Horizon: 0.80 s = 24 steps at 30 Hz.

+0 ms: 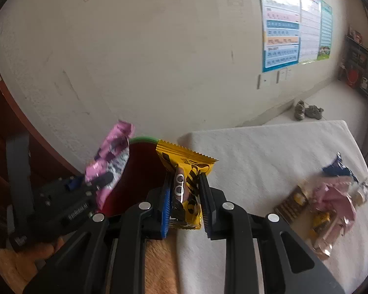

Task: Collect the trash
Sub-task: 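Open both grippers over the bucket, dropping the pink and gold wrappers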

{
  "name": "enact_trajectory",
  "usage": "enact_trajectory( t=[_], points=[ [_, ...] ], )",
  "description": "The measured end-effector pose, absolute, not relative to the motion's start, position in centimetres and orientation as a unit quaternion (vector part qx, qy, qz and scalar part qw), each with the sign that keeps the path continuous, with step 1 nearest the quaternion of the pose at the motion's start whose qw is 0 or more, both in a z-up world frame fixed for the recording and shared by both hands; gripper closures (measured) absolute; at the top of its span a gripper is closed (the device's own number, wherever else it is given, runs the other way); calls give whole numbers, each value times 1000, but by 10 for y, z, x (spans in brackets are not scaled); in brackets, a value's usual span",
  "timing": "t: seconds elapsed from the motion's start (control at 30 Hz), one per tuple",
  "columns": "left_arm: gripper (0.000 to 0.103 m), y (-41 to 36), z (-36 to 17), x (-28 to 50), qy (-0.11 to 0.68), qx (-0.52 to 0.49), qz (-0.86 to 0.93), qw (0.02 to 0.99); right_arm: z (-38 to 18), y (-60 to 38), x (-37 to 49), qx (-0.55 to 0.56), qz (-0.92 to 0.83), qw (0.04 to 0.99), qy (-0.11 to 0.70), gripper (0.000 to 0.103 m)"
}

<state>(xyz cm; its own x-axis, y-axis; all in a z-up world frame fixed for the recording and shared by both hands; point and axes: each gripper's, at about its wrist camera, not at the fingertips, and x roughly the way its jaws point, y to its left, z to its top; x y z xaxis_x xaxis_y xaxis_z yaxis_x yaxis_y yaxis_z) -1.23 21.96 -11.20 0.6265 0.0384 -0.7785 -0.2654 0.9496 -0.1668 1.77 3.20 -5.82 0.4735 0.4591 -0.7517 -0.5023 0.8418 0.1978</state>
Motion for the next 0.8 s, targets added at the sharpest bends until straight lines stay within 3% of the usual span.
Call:
enact_trajectory(
  t=[0.37,0.5,0.57,0.63,0.8],
  points=[
    [69,238,-128,-12,443,-139,118,878,-70,72,23,-19,318,835,449,81],
    [55,247,-135,-17,445,-151,136,872,-74,75,25,-3,337,822,460,79],
    [46,252,-137,-19,444,-165,143,869,-72,79,27,0,345,820,456,73],
    [37,254,-136,-21,438,-171,149,870,-71,84,28,4,359,814,457,51],
    [35,253,-133,-20,435,-160,151,873,-66,87,21,-2,367,818,443,49]
  ],
)
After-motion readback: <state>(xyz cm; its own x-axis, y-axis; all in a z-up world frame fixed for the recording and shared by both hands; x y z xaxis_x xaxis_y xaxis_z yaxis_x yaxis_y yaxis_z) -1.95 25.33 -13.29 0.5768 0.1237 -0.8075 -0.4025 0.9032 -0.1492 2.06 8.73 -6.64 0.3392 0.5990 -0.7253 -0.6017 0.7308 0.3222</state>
